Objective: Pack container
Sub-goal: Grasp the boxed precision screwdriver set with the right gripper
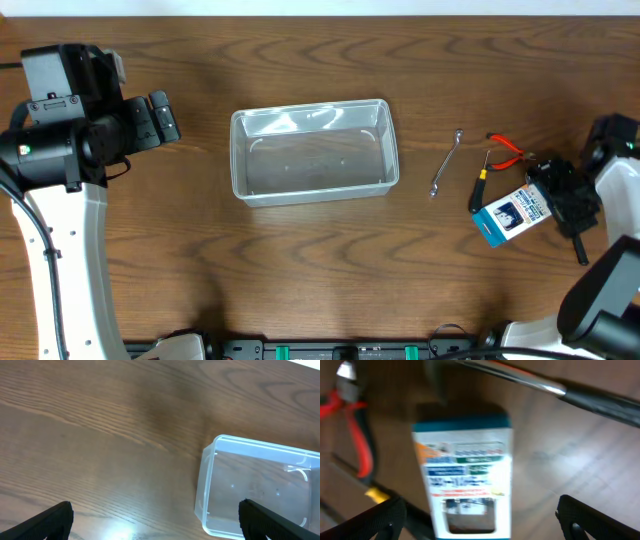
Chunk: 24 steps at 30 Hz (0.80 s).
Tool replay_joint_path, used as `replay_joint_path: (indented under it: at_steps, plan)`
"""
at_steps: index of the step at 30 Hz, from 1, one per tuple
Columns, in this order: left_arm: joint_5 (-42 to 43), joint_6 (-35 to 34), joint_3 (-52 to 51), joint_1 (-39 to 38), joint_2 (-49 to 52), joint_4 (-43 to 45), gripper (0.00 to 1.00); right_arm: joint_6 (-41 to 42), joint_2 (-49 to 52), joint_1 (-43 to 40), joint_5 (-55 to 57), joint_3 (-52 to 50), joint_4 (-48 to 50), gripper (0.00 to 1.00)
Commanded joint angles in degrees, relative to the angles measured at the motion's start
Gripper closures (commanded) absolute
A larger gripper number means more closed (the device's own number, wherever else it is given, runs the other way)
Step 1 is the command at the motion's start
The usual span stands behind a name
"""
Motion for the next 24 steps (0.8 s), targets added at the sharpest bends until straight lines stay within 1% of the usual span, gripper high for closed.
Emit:
replay_joint_path:
  at_steps: [1, 12, 17, 24]
  plan:
    - [-0.26, -0.28, 0.31, 0.00, 0.22, -0.22, 0.02, -0.13, 2.27, 2.38, 0.92, 2.60, -0.20, 0.01]
    - [-0.28, -0.28, 0.31, 0.00, 0.22, -0.17, 0.02, 2.05, 8.50, 4.00, 3.89, 2.45, -3.61, 0.01]
    - [-0.28, -0.31, 0.31, 0.00, 0.22, -0.15, 0.02, 2.03, 8.79, 4.00, 6.29, 2.34, -3.54, 0.01]
    - [-0.26, -0.28, 0.31, 0.00, 0.22, -0.17, 0.02, 1.33, 9.14, 4.20, 6.45, 0.72, -1.20, 0.01]
